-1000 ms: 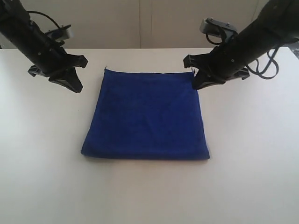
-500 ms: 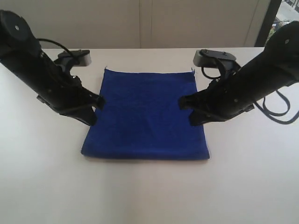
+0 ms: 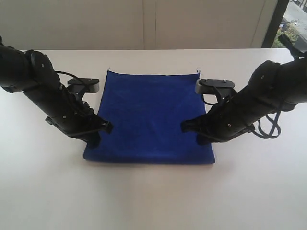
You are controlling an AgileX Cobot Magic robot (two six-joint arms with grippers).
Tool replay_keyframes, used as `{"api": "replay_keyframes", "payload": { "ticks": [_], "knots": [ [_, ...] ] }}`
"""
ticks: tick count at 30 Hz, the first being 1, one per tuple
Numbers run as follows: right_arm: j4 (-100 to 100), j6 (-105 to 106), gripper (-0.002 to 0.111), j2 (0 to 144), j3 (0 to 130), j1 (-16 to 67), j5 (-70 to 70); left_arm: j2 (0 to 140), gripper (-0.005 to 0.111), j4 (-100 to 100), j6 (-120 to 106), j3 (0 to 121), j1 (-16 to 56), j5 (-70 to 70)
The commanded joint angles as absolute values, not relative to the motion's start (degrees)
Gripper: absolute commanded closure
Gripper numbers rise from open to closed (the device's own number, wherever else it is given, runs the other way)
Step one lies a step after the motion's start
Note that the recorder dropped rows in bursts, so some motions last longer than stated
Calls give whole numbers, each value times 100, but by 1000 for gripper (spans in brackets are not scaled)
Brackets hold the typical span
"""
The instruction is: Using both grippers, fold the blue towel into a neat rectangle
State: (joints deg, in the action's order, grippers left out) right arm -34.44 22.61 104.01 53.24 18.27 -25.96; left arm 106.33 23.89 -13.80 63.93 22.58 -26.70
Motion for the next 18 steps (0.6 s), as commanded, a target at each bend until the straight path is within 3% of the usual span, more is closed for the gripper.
{"api": "replay_keyframes", "payload": {
  "ticks": [1, 18],
  "knots": [
    [-3240, 2262, 108, 10557, 5259, 1847, -2635, 10755, 107, 2247, -1367, 6297, 2291, -2841],
    [-2031, 2078, 108, 10628, 5259, 1827, -2780, 10765, 107, 2312, -918, 6136, 2291, -3234]
  ]
}}
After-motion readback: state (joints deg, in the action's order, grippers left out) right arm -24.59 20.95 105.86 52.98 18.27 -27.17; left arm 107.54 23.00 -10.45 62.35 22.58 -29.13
